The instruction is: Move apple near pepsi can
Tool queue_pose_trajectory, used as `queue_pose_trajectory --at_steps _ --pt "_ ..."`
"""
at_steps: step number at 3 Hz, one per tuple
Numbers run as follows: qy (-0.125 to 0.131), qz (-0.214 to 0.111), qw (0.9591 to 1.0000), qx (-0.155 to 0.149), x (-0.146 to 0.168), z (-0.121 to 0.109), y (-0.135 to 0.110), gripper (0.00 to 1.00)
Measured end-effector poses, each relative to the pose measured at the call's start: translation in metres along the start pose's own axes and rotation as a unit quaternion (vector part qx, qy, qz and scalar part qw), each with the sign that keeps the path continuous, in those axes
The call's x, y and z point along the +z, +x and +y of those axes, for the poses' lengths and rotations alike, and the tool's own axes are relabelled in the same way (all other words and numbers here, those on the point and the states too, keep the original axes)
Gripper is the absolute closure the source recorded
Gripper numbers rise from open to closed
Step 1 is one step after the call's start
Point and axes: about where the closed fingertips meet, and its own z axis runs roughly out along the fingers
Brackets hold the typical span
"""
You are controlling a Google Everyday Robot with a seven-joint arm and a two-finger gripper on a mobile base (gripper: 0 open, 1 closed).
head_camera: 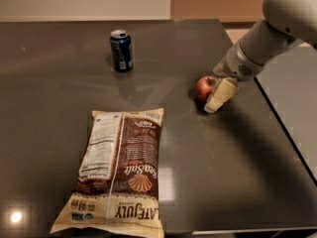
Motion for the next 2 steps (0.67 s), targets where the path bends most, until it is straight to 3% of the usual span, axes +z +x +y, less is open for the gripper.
queue_pose_trajectory --at_steps 2 --pt "-0.005 -0.008 1.0 0.0 -0.007 -0.002 -0.016 0.64"
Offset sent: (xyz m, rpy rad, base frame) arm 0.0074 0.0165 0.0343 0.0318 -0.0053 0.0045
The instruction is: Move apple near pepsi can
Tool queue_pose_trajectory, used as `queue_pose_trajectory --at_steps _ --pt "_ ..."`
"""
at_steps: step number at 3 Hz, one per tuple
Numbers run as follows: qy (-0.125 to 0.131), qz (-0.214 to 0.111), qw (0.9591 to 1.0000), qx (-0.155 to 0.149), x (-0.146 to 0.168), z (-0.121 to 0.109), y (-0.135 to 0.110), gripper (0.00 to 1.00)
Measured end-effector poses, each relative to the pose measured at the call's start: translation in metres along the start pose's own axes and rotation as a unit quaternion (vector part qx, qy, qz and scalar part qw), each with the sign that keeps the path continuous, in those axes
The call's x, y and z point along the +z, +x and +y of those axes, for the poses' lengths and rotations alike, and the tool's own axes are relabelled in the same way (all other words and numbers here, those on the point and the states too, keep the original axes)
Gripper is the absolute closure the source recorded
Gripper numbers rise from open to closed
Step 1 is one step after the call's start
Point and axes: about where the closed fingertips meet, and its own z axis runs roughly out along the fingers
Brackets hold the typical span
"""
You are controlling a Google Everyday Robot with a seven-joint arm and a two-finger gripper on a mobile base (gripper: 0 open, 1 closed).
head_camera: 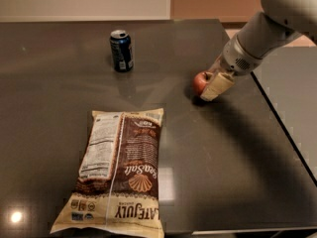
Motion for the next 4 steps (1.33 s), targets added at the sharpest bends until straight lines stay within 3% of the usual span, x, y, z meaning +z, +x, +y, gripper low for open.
queue_pose_trajectory --at_steps 1,2,4 --pt "0.002 -0.008 1.0 -0.005 -0.004 -0.011 -0.024 0.88" --pt "-0.003 -0.017 0.9998 -0.011 0.003 -0.027 -0.052 1.0" --pt "-0.016 -0.025 0.9993 -0.023 0.036 -0.065 -0.098 1.0"
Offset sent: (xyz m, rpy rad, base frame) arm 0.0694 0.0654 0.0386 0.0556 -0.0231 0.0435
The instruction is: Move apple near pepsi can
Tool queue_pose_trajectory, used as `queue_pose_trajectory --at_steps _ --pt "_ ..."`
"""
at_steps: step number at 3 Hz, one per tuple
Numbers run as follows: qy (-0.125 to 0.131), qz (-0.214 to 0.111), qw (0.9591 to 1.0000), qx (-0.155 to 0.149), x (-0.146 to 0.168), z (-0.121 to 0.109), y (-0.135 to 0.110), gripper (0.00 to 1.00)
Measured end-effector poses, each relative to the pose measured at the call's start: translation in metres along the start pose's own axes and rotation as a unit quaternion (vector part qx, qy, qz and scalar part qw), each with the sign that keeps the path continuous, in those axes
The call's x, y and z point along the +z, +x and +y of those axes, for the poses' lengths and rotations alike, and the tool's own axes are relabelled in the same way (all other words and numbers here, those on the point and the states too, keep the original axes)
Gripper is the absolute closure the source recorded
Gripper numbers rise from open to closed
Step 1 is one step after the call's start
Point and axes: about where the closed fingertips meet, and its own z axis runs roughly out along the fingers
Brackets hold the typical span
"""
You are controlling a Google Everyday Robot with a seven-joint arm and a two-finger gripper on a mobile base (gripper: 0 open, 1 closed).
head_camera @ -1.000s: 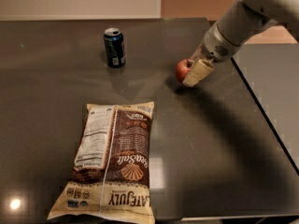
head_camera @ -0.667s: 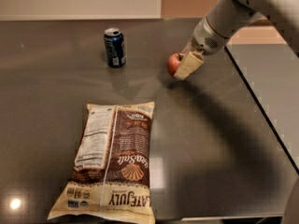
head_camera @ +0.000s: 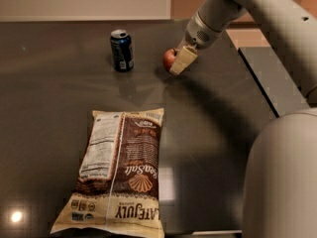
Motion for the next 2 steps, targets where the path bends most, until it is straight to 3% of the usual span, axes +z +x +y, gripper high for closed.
queue_pose_trajectory --at_steps 2 --pt "-0.016 -0.016 0.9995 -0.02 0.029 -0.009 -0.051 1.0"
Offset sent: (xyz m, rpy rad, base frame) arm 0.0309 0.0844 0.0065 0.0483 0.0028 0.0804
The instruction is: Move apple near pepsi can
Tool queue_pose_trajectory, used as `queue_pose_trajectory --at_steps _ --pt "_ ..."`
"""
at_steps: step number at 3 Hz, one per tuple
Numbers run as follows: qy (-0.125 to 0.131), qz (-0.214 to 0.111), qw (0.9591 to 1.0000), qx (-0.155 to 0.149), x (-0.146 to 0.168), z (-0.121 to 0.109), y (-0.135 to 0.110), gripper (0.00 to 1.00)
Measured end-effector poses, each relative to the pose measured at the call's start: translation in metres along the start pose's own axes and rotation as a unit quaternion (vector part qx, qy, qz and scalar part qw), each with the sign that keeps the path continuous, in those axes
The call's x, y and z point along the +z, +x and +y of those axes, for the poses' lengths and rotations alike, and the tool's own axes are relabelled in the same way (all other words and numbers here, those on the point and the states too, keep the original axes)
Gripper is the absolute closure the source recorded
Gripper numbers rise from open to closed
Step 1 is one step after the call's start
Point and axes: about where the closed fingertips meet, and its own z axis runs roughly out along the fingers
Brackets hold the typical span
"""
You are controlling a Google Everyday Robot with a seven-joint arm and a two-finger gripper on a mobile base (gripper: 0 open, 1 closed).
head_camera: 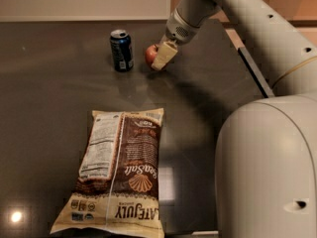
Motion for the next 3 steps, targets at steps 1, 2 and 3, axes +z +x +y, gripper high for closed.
queue_pose_trajectory --at_steps 1,2,3 --pt "-0.008 -0.004 0.9999 -0.005 0.015 0.004 -0.015 1.0" --pt "-0.012 0.006 0.9999 -0.005 0.027 0.009 -0.018 0.82" --pt "-0.016 0.011 0.9998 -0.006 0.034 0.013 -0.018 0.59"
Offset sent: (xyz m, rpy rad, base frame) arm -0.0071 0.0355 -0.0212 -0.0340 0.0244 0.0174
